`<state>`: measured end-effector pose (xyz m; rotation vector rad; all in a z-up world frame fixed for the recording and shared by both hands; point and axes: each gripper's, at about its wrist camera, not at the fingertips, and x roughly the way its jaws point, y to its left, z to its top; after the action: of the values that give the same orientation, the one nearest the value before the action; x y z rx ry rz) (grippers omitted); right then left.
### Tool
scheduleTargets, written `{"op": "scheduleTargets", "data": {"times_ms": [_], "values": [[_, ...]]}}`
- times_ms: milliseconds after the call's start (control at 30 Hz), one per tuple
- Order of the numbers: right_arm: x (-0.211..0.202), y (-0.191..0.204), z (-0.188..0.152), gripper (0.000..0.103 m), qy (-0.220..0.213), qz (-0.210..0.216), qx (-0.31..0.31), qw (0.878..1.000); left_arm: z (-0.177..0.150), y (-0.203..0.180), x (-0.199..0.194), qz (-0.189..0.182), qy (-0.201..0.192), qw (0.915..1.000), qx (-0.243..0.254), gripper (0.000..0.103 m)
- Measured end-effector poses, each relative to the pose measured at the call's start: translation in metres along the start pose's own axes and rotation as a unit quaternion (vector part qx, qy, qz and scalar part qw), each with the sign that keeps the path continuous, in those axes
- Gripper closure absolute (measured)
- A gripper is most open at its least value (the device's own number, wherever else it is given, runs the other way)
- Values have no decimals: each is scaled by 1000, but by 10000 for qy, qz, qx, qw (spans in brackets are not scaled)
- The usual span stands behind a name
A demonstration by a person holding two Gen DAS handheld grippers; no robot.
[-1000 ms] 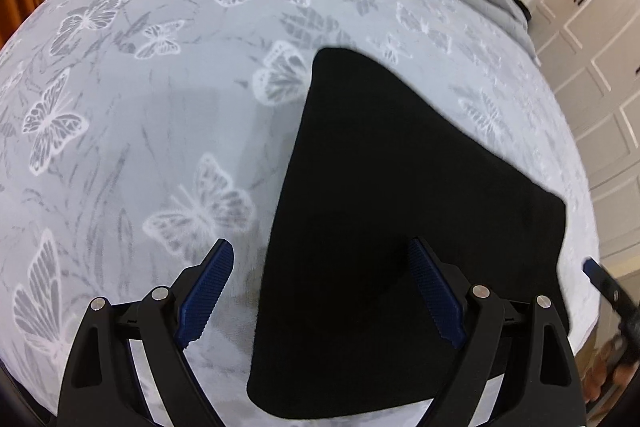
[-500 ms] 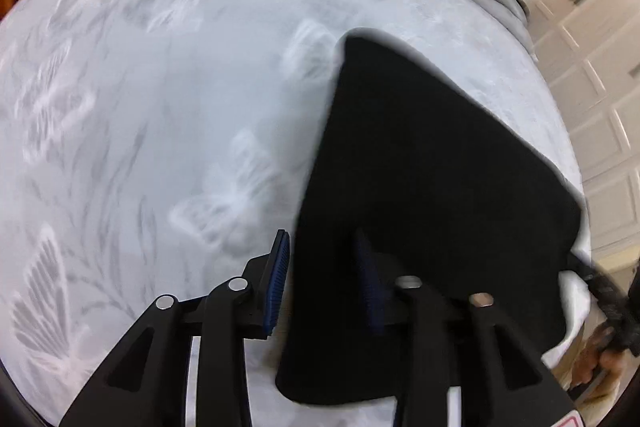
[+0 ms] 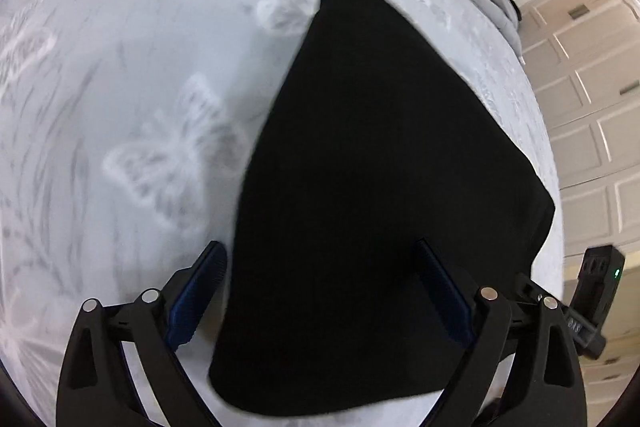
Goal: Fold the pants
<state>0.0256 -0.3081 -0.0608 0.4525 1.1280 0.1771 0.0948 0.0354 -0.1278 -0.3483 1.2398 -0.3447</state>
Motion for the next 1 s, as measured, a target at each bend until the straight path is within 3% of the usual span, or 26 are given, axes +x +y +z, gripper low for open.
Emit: {"op": "scheduleTargets", "data": {"times_ms": [33, 100, 167, 233, 267, 300, 367, 400, 467, 533, 600, 667, 733, 767, 933, 1000], "values": [[-12, 7, 3, 62, -87, 107, -57, 9999, 0, -4, -1, -68, 9, 9999, 116, 38], [-46, 28, 3, 68, -359, 420, -406, 9976, 1, -3, -13, -210, -61, 9998, 38, 68], [-77, 45, -9, 68, -449, 617, -752, 9942, -5, -1, -42, -586, -119, 9982, -73, 73], [-86, 43, -24, 62, -309, 618, -836, 9941, -18, 1, -64, -690, -115, 9975, -68, 72], [-79, 35, -34, 51, -114, 483, -813, 9955, -34, 4, -73, -605, -145, 9981, -6, 68], [-69, 24, -41, 40, 18, 149, -740, 9971, -44, 9, -72, -462, -115, 9989, 37, 64], [-56, 6, -51, 38, 117, -1030, -465, 9935, -63, 17, -56, 53, 28, 10000, 72, 54], [-60, 3, -50, 37, -41, -1148, -437, 9924, -69, 21, -52, 194, 27, 9998, 10, 49], [-76, 4, -45, 37, -483, -893, -344, 9942, -65, 17, -60, 174, -161, 9997, -33, 50], [-89, 12, -38, 36, -894, -385, -375, 9945, -58, 2, -84, 388, -824, 9955, 255, 42], [-81, 22, -29, 30, -944, -449, -504, 9932, -58, -13, -103, 605, -1371, 9878, 422, 32], [-60, 29, -19, 29, -747, -611, -603, 9935, -55, -28, -109, 669, -1649, 9820, 628, 21], [-34, 36, -11, 62, -606, -625, -798, 9930, -54, -43, -104, 821, -1767, 9771, 856, 21], [-27, 46, -6, 94, -560, -545, -948, 9924, -56, -51, -101, 1004, -1828, 9729, 1001, 21], [-88, 106, -12, 97, -1655, -234, -1803, 9693, -56, -76, -79, 1426, -1971, 9598, 1398, 21], [-75, 94, -6, 94, -1606, -847, -1852, 9658, -56, -79, -74, 1521, -1942, 9571, 1520, 21]]}}
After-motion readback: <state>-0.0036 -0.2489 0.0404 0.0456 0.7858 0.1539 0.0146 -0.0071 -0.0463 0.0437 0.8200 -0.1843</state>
